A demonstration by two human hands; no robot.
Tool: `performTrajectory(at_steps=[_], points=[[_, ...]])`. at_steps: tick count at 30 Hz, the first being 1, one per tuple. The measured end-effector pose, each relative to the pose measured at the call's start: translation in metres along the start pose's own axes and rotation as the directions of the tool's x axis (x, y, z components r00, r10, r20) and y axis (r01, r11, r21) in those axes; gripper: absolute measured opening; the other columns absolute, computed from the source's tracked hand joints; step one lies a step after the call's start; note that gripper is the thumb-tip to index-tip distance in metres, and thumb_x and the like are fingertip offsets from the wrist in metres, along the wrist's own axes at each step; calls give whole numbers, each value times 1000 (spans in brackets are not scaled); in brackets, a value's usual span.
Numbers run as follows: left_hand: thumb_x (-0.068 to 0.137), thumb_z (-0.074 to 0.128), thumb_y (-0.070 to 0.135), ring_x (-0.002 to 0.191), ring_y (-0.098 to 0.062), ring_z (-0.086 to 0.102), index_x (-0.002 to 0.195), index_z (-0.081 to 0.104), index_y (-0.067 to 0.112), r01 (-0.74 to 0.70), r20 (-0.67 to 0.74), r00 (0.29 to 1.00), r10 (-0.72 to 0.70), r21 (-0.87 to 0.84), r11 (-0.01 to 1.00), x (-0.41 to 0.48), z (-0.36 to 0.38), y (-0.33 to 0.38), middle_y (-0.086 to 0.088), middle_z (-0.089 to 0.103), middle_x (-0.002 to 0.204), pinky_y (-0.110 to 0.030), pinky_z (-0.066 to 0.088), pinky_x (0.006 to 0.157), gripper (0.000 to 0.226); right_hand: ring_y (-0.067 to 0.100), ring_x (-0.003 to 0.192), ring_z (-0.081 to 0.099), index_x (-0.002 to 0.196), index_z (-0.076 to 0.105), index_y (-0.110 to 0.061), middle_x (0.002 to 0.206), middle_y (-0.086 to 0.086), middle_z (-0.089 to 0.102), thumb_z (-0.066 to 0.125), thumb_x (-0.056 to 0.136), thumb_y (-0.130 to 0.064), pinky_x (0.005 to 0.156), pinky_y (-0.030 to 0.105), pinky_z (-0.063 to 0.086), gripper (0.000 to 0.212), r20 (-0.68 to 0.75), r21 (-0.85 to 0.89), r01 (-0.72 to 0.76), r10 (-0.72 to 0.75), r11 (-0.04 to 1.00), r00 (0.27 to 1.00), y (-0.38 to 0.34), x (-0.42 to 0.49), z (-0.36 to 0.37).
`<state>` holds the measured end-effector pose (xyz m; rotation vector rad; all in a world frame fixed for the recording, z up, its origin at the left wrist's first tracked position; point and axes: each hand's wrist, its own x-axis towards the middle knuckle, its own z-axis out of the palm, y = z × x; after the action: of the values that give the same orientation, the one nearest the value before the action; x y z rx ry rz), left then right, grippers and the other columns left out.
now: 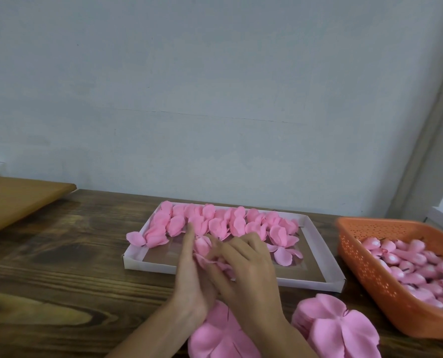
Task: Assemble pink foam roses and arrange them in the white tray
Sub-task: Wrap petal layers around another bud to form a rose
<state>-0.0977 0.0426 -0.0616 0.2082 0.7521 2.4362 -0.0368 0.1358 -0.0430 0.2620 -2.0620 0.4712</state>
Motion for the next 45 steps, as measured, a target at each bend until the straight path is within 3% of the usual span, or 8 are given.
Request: performTrajectory(at_steps=[7,10,13,18,24,30,37,45], points=[[69,80,76,65,-18,67,66,72,16,7,-20,1000,-4,145,989,-3,3,-6,-5,64,68,-31,56,65,60,13,83,46,79,54,-32,74,-19,56,80,81,-37,66,38,47,27,-19,85,-62,64,994,998,-2,3,-6],[74,88,60,62,-14,61,66,72,13,68,51,996,-70,34,997,-4,8,-8,-3,53,66,-29,55,61,50,15,82,46,73,57,-28,73,-16,57,82,85,-35,67,39,45,27,-39,130,-47,53,990,998,1,3,-4],[74,65,73,60,-15,74,60,81,19,15,-18,1000,-13,106,994,3,0,-5,-3,74,67,-29,60,53,58,17,87,49,72,65,-25,83,-15,58,78,80,-36,72,34,45,19,-34,167,-82,89,983,995,2,5,-3],[65,86,72,81,-24,72,92,77,13,32,-70,997,-19,192,981,3,-3,-7,-15,72,96,-36,58,69,65,16,87,46,76,65,-26,85,-11,51,74,71,-42,70,34,43,19,24,107,-106,104,989,994,4,8,-8],[80,68,74,64,-23,63,75,68,14,25,-96,995,-6,206,978,0,4,-5,-11,61,71,-31,52,60,60,13,65,44,78,41,-27,67,-12,48,73,65,-57,52,31,41,46,27,-87,-133,136,987,990,1,12,-18],[94,53,73,56,-21,66,62,67,15,-80,-75,993,96,194,978,-2,8,-2,-12,64,64,-31,59,55,67,13,61,51,68,49,-24,66,-10,53,77,68,-51,52,38,45,39,81,31,-219,216,975,973,-1,12,-21],[93,54,73,57,-21,67,62,70,18,-123,-128,981,149,189,974,3,3,1,-10,64,65,-31,58,53,65,5,70,63,75,68,-26,74,-16,68,85,69,-22,61,12,45,18,234,130,-307,272,943,933,-4,15,-21],[85,65,72,65,-22,64,72,71,16,-113,-164,976,144,185,976,3,2,-1,-15,68,83,-32,56,57,58,10,85,59,74,55,-29,78,-16,65,81,65,-30,75,32,49,28,220,225,-425,379,877,899,-9,11,-20]])
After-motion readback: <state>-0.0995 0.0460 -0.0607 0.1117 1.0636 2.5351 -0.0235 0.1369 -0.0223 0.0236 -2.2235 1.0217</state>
